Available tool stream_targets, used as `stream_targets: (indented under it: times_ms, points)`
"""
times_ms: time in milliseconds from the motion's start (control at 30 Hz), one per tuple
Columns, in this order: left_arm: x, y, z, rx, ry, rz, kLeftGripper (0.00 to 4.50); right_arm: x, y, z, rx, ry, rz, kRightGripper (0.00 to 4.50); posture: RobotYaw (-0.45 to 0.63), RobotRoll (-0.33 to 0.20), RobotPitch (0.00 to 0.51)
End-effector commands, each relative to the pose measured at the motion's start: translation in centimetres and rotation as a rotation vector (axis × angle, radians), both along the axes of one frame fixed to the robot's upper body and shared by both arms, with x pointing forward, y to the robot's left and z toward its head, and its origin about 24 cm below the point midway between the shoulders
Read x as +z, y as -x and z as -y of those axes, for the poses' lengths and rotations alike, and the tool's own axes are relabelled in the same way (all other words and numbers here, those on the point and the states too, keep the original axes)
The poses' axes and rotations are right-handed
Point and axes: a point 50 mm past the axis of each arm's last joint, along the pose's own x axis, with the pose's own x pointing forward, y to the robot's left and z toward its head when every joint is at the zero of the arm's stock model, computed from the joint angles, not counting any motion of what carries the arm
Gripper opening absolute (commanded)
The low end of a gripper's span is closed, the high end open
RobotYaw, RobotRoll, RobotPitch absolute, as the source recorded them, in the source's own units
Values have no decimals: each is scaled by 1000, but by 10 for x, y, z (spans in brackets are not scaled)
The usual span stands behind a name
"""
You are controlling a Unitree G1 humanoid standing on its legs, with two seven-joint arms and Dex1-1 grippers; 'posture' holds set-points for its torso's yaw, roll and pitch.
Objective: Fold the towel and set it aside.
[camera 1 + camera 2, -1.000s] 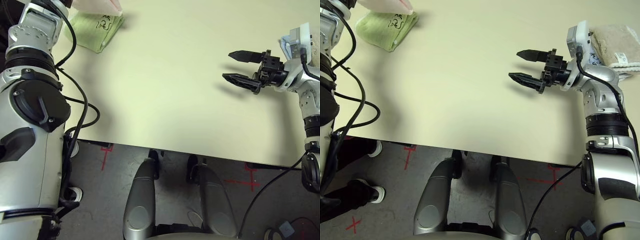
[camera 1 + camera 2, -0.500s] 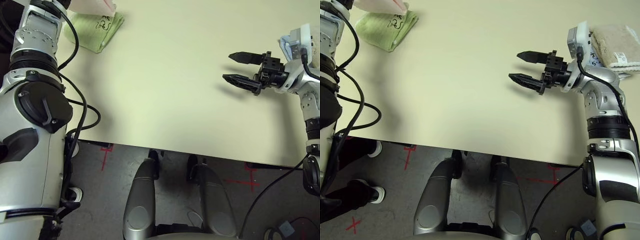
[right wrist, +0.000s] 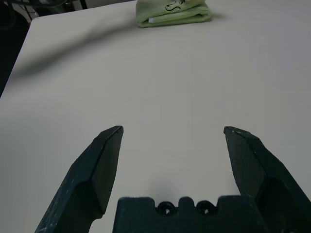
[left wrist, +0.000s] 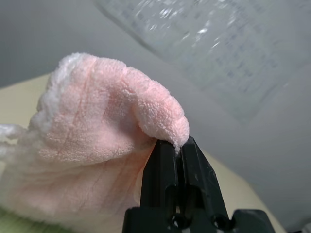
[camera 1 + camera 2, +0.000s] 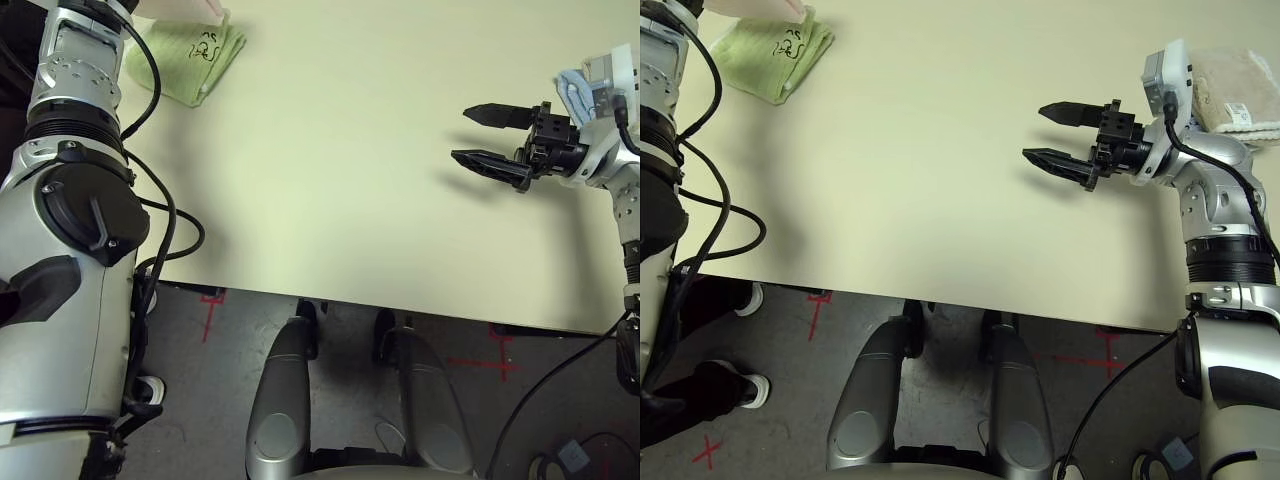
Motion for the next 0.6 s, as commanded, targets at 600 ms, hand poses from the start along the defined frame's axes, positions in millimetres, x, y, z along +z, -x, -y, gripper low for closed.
stream_targets:
  times_ms: [600]
  points:
    - [-32,5,-25,12,-39,-409,19,-8,-3,-2,9,-33,6,4500,86,0,397]
